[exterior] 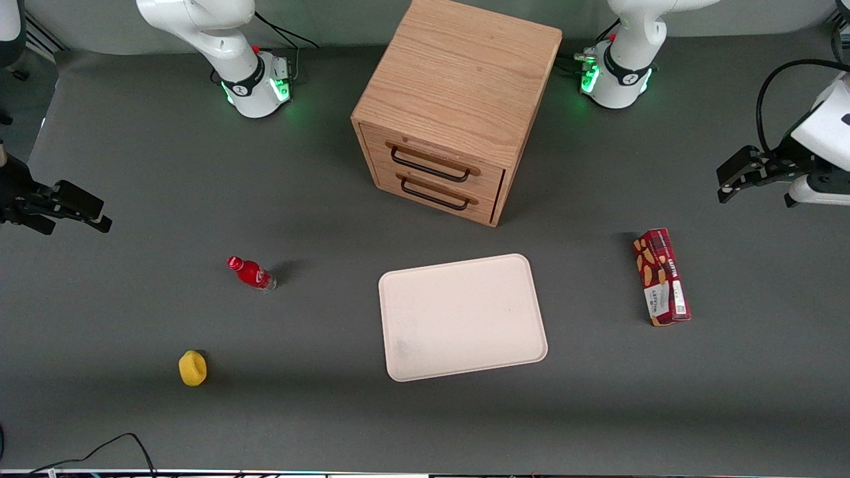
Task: Place red cookie box on tray
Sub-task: 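Move the open left gripper down over the upright red cookie box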
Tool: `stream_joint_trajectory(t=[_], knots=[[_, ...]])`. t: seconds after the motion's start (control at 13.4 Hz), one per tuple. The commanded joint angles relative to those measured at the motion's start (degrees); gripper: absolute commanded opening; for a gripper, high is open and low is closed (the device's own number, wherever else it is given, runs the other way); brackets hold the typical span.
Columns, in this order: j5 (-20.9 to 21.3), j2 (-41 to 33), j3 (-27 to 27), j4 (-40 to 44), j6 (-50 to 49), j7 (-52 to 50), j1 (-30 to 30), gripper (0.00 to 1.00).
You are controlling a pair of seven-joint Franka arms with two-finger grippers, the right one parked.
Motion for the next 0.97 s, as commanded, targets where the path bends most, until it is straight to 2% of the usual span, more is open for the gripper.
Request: stream_joint_trajectory(t=[0.0, 0.89], knots=[[-0.6, 1.3, 0.6, 2.2, -3.2, 1.1, -0.5, 1.00], [-0.6, 3.4, 0.7, 2.0, -5.1, 1.0, 0.0, 1.00]])
